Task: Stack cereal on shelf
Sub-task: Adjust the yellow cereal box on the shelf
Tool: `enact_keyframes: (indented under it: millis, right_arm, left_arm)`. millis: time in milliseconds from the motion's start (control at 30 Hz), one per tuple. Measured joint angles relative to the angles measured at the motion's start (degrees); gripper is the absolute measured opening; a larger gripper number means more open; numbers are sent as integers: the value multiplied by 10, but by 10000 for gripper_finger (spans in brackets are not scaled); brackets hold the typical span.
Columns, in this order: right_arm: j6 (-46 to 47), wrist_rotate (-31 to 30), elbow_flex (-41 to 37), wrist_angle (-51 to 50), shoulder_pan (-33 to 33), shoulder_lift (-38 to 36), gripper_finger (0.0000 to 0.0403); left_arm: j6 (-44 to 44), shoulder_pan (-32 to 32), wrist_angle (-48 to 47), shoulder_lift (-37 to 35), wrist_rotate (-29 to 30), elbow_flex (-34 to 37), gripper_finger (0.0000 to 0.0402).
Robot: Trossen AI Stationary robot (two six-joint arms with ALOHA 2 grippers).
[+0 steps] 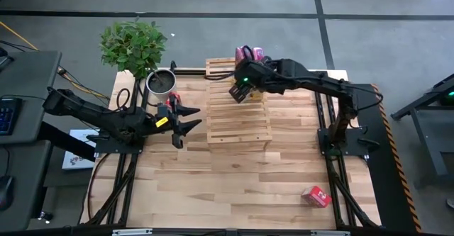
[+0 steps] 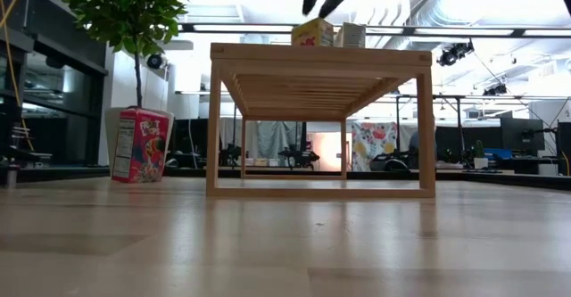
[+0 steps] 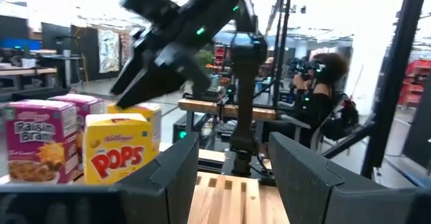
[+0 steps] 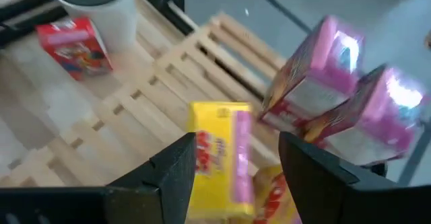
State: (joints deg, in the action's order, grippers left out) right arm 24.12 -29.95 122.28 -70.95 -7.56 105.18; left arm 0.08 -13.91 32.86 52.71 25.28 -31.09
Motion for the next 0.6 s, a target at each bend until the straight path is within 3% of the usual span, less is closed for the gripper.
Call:
enact_keyframes:
  millis: [200, 333, 467, 600]
  right_arm:
    - [-76, 0, 0, 15, 1, -61, 204]
    - [-107, -1, 0, -12, 0, -101, 199]
    - [-122, -17, -10, -50, 0, -136, 171]
    - [-131, -32, -69, -60, -5, -175, 113]
  left_arm:
    - [-4, 26, 2, 0, 64, 0, 170]
    - [-44, 94, 3, 8, 26, 0, 157]
    - [-70, 163, 5, 53, -34, 0, 102]
    - [-69, 209, 43, 120, -70, 0, 19]
